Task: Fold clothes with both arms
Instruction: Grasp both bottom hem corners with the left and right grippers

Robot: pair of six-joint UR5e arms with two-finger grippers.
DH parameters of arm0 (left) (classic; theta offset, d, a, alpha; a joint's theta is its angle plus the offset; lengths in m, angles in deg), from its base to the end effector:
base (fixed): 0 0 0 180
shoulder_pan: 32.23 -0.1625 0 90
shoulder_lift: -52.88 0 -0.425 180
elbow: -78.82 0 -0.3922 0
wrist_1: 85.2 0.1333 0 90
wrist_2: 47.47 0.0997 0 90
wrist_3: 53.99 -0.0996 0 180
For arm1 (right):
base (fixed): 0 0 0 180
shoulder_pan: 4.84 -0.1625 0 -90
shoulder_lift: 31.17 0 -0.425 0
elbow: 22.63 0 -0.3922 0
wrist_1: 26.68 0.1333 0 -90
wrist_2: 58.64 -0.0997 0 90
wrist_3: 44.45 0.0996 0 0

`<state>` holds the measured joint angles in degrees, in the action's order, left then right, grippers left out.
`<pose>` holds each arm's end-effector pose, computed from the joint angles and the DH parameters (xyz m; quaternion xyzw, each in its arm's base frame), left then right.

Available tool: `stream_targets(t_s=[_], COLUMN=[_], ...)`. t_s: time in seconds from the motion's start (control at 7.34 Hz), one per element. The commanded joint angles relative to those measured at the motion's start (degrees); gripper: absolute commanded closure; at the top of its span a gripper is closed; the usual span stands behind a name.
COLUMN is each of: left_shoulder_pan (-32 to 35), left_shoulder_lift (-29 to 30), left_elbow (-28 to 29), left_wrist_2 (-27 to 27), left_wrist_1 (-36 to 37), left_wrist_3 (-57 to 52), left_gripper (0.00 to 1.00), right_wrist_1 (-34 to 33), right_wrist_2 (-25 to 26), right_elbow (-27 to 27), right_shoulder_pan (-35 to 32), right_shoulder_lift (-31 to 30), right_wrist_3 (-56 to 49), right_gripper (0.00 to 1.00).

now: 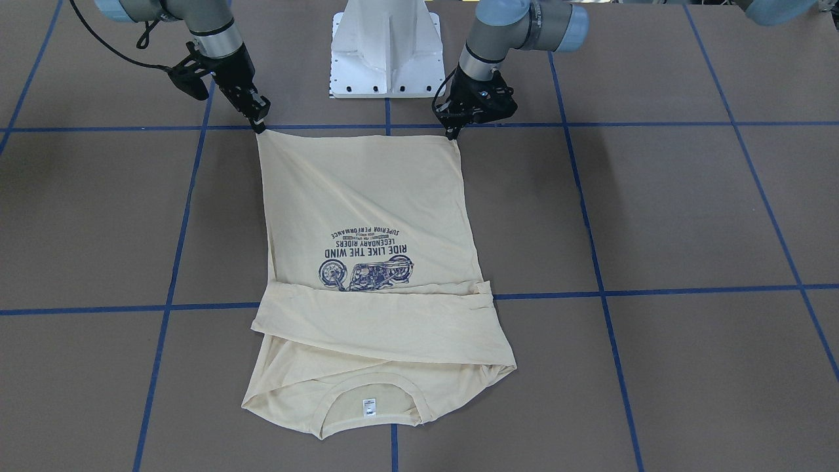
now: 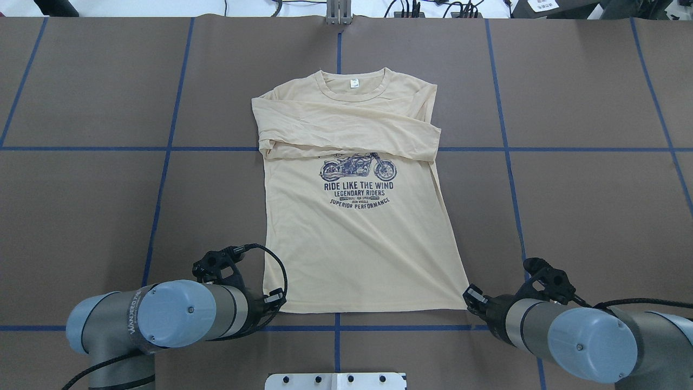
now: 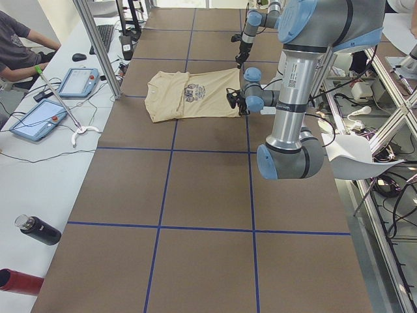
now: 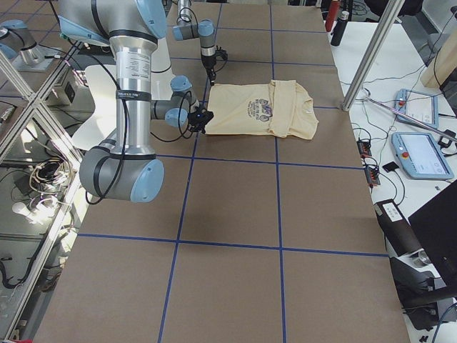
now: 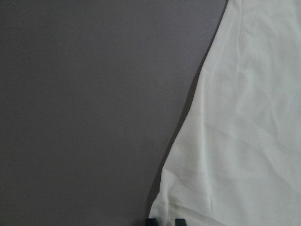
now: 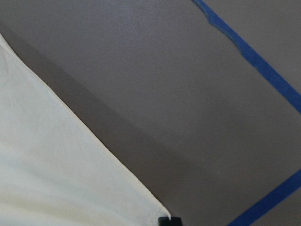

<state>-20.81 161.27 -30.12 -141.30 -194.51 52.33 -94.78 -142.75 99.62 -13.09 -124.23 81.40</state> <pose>0.5471 -0.2397 0.2993 -0.0497 0.4724 -0.1955 0.8580 -0.4341 -0.2080 0.3803 -0.0577 -0.4293 0.3588 0.8268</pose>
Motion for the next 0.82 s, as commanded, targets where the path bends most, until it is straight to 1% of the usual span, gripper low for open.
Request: stream_targets(t_s=[0.0, 0.27, 0.41, 0.68], left_shoulder_pan=[0.4, 0.6, 0.7, 0.7], left_shoulder_lift=[0.0, -0.5, -1.2, -5.6], left_elbow=[-1.0, -7.8, -9.4, -14.1], left_wrist_2=[-0.2, -2.1, -2.1, -2.8], left_wrist_1=[0.4, 6.8, 7.0, 7.1], left_wrist_3=[-0.1, -1.2, -1.9, -2.1], left_gripper=[1.0, 1.0, 1.0, 1.0], right_wrist_1=[0.1, 0.0, -0.2, -0.4], right_wrist_2=[0.0, 0.0, 0.1, 0.1], right_elbow=[0.0, 0.4, 2.1, 5.6], right_shoulder_pan=[0.1, 0.9, 1.8, 4.6], right_shoulder_lift=[0.2, 0.3, 0.3, -0.4], right_wrist_3=[0.0, 0.1, 0.1, 0.2], right_gripper=[1.0, 1.0, 1.0, 1.0])
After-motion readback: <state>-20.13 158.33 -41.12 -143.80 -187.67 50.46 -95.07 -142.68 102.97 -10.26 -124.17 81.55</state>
